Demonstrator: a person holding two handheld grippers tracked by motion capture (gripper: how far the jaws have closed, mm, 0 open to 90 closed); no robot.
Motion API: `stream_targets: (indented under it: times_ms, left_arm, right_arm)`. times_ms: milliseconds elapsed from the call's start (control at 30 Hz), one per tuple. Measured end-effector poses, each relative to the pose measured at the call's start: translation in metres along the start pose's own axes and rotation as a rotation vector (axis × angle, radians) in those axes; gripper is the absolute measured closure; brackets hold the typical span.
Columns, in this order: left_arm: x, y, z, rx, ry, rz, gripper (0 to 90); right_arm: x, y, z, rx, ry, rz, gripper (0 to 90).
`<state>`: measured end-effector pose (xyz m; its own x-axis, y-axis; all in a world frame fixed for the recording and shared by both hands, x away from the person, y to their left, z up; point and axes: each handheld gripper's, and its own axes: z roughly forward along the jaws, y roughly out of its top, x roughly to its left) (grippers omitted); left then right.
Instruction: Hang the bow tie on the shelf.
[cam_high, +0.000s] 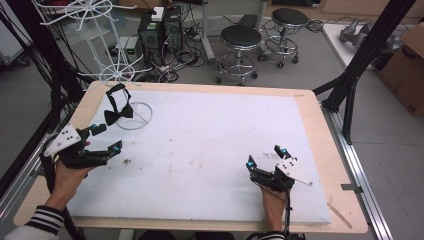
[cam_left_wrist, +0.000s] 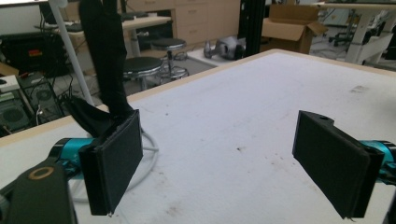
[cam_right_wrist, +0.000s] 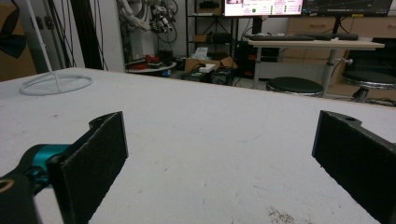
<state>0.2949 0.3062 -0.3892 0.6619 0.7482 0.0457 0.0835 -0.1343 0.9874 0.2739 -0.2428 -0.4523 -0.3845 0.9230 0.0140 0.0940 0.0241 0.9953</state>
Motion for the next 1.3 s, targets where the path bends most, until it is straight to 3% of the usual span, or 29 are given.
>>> stream_targets:
  times_ms: [100, 300, 500, 733, 933, 1300]
  left_arm:
    - [-0.010, -0.014, 0.000, -0.038, 0.002, 0.023, 16.2]
    - [-0.026, -0.035, 0.005, -0.110, 0.021, 0.022, 14.0]
    - [-0.031, -0.047, 0.008, -0.125, 0.009, 0.009, 14.0]
    - [-0.033, -0.061, 0.005, -0.169, 0.071, -0.024, 13.9]
    - [-0.034, -0.063, 0.006, -0.164, 0.067, -0.010, 13.9]
    - [-0.032, -0.065, 0.004, -0.184, 0.069, -0.049, 14.0]
  right_arm:
    - [-0.001, 0.000, 0.000, -0.005, 0.000, -0.002, 2.4]
    - [0.000, 0.000, 0.000, -0.004, 0.004, 0.003, 2.4]
    - [0.000, 0.000, -0.001, -0.001, 0.002, 0.009, 2.4]
    - [0.000, 0.000, 0.000, -0.005, 0.002, 0.000, 2.4]
    - [0.000, 0.000, 0.000, -0.002, 0.002, 0.002, 2.4]
    - [0.000, 0.000, 0.000, 0.000, -0.003, 0.001, 2.4]
